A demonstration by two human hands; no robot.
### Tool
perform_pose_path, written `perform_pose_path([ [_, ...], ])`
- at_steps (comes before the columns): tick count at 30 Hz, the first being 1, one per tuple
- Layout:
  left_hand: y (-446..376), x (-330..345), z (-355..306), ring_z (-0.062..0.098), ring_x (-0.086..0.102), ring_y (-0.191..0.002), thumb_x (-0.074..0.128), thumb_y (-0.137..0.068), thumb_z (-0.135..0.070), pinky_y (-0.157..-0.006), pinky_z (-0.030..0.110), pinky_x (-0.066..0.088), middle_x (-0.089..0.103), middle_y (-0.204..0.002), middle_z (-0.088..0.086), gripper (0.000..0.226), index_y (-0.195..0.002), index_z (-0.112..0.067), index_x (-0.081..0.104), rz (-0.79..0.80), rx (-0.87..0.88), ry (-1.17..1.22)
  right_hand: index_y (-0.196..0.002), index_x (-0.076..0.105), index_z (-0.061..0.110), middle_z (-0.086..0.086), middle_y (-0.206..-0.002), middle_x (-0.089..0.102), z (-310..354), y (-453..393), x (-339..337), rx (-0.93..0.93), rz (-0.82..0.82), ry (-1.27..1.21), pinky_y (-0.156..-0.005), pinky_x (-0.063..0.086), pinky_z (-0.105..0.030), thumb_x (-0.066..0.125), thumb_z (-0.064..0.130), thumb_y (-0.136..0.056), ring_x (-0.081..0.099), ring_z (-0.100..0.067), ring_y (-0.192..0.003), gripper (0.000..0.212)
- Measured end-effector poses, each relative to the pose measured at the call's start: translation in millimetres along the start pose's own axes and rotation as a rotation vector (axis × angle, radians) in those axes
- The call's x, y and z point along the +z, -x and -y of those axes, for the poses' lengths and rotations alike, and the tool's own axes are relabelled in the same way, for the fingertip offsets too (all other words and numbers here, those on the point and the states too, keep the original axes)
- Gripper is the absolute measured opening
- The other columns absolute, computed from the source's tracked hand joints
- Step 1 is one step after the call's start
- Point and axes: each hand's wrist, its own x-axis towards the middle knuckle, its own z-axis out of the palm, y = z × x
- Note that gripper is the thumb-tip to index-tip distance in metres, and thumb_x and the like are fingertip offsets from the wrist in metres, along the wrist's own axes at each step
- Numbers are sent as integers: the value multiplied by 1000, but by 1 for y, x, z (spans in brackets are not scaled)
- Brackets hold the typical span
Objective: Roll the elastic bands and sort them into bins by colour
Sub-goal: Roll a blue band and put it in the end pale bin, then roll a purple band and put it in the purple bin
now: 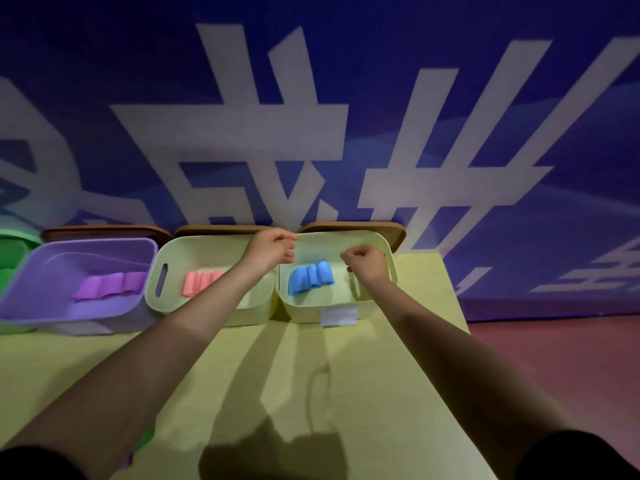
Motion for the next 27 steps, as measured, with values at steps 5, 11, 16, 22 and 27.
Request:
perform_pose_path([
  [5, 52, -40, 15, 14, 57, -69, 44, -96, -3, -54, 17, 52, 61, -89, 6, 24, -109, -6, 63, -82, 8, 50, -82, 66, 11, -2, -74, 65, 21, 71, 24, -100, -64, -213, -75, 51, -35, 66, 23, -87, 59, -16, -72, 13],
  [11, 107, -102, 79, 14, 55, -63, 46, -94, -1, -44, 15, 45, 61, -90, 10, 22, -94, -13, 64, -129, -84, 61, -76, 63, 10, 1, -63, 59, 28, 158, 93, -141, 205, -219, -49, 39, -14, 61, 20, -91, 48, 2, -44, 18],
  [16, 157, -174, 147, 13, 53, -64, 51, -93, -3, -51, 17, 44, 59, -86, 6, 19, -106, -11, 62, -159, -210, 5, -86, 70, 2, 2, -68, 63, 9, 201, 163, -105, 473, -37, -46, 37, -13, 58, 17, -91, 50, -10, -53, 19],
  [22, 183, -255, 220, 14, 47, -48, 53, -95, -5, -32, 13, 35, 52, -68, 5, 8, -95, -9, 59, -251, -381, -56, -82, 64, 13, 1, -71, 62, 7, 223, 249, -76, 643, 248, -51, 41, -20, 58, 26, -92, 53, -10, -58, 17],
  [27, 185, -289, 263, 16, 48, -57, 54, -94, -10, -40, 18, 42, 55, -81, 13, 19, -76, -15, 56, -248, -434, -82, -90, 66, 17, -1, -86, 64, 5, 234, 305, -124, 632, 453, -76, 51, -34, 58, 36, -90, 58, -17, -77, 20],
])
